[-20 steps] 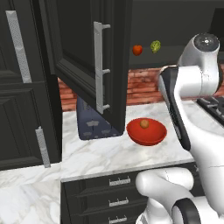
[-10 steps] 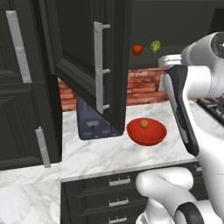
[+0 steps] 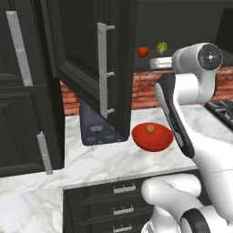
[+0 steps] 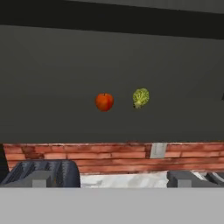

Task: Open the cabinet. Pick the apple and tangerine from the cabinet and place them into the bowl. Then close the cabinet.

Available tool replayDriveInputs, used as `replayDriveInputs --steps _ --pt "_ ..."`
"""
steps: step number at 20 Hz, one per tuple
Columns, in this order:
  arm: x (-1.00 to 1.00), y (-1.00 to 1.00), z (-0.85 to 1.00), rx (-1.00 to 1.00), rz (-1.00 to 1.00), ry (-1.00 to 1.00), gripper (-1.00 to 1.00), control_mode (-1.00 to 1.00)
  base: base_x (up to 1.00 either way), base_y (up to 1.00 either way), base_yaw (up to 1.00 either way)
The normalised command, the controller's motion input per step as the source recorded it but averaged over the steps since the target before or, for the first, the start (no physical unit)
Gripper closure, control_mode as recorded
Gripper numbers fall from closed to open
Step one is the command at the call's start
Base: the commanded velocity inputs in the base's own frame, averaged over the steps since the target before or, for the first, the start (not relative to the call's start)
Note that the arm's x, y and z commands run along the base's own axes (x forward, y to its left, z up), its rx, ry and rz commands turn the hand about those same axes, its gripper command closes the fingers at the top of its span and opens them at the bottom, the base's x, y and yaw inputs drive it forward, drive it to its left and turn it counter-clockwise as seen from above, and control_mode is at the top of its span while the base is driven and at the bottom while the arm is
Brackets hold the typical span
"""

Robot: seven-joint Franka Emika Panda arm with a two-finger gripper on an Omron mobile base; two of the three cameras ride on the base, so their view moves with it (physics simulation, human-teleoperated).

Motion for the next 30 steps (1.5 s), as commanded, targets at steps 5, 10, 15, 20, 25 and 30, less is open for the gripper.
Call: replayDriveInputs --steps 5,10,15,20,25,30 --pt "0.72 0.09 0.03 0.0 0.0 0.13 -1.0 -1.0 0.0 0.0 0.0" --pt "0.54 0.0 0.0 0.0 0.0 0.06 -1.0 -1.0 0.0 0.0 0.0" --pt "0.49 0.0 0.0 0.0 0.0 0.03 -1.0 -1.0 0.0 0.0 0.0" --pt "0.43 0.0 -0.04 0.0 0.0 0.0 -1.0 -1.0 0.0 0.0 0.0" --pt "0.5 0.0 -0.05 0.0 0.0 0.0 -1.0 -1.0 0.0 0.0 0.0" --pt "0.57 0.0 -0.01 0.0 0.0 0.01 -1.0 -1.0 0.0 0.0 0.0"
